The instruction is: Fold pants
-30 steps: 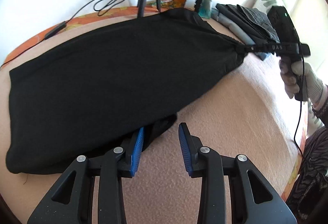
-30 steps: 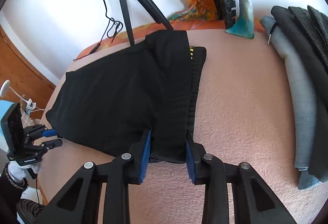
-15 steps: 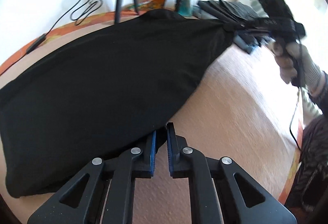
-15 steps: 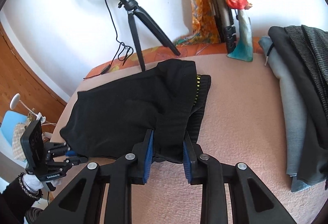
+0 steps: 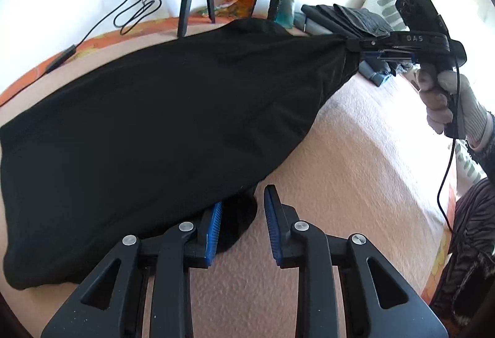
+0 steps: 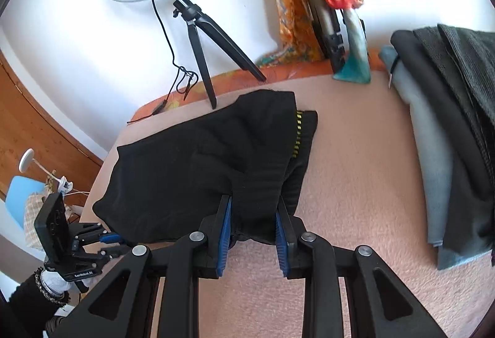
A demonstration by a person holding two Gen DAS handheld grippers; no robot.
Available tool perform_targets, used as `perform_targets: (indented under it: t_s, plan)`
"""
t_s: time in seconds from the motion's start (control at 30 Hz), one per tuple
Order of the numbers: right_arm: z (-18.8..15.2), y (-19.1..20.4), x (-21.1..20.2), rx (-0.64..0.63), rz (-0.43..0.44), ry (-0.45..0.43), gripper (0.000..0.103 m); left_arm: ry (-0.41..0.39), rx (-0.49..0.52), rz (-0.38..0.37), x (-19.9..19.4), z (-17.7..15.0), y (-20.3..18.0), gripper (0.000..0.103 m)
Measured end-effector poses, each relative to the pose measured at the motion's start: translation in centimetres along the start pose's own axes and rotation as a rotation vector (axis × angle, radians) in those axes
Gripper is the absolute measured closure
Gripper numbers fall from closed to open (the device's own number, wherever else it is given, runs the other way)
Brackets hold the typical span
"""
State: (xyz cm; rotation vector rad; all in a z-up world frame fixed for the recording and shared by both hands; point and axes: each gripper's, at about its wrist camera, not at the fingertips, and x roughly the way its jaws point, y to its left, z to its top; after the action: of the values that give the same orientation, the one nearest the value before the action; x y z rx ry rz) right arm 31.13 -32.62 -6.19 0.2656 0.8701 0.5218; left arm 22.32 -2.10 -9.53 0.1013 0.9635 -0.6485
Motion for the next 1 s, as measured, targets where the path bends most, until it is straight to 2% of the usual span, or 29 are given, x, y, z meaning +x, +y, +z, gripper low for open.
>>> perform_targets:
  t_s: [0.03, 0.07, 0.13, 0.23, 0.3, 0.37, 0.43, 0.53, 0.63, 0.67, 0.73, 0.83, 0.87, 1.0]
  plan:
    - [0.0, 0.0, 0.3, 0.002, -0.004, 0.006, 0.078, -0.002, 0.000, -0.006, 0.2, 0.2, -0.1, 0.081]
    - [-0.1, -0.2, 0.6, 0.005, -0.007, 0.011, 0.078, -0.006, 0.010, -0.010, 0.3, 0.3, -0.2, 0.099]
    - [-0.1, -0.4, 0.8, 0.008, -0.015, 0.016, 0.078, -0.006, 0.027, 0.010, 0.5, 0.5, -0.4, 0.098]
    - [0.2, -1.3, 0.1, 0.023, -0.007, 0.009, 0.078, -0.036, 0.052, -0.001, -1.0, 0.0, -0.7, 0.098]
    - [0.1, -2.1, -0.5, 0.016, -0.016, -0.006, 0.078, -0.028, 0.079, -0.017, -1.3, -0.6, -1.0, 0.098]
    - [-1.0, -3.4, 0.9, 0.054, -0.037, 0.046, 0.078, 0.011, 0.096, -0.024, -0.8, -1.3, -1.5, 0.098]
    - [-1.9, -3.7, 2.1, 0.068, -0.046, 0.094, 0.078, 0.015, 0.120, -0.015, -0.8, -1.6, -1.9, 0.098]
    - [-2.1, -3.0, 1.6, 0.021, -0.070, 0.086, 0.078, 0.022, 0.119, -0.034, -1.1, -1.6, -1.8, 0.098]
    - [-2.4, -3.8, 1.9, 0.057, -0.064, 0.100, 0.078, 0.026, 0.223, -0.010, -1.6, -2.2, -3.4, 0.098]
    - [-2.5, -3.9, 1.9, 0.071, -0.057, 0.094, 0.078, 0.023, 0.295, 0.007, -1.8, -2.6, -4.4, 0.098]
    - [-2.1, -3.4, 1.5, 0.055, -0.052, 0.093, 0.078, 0.036, 0.343, 0.022, -1.8, -3.2, -5.0, 0.098]
    - [-2.2, -2.6, 1.6, -0.029, -0.110, 0.108, 0.078, 0.054, 0.288, 0.002, -2.3, -3.3, -4.3, 0.097]
    - [-2.4, -2.7, 2.1, -0.031, -0.110, 0.143, 0.078, 0.054, 0.273, -0.005, -2.7, -3.3, -4.1, 0.095]
    - [-2.7, -3.1, 1.4, -0.017, -0.100, 0.157, 0.077, 0.056, 0.239, 0.009, -4.5, -3.3, -3.3, 0.090]
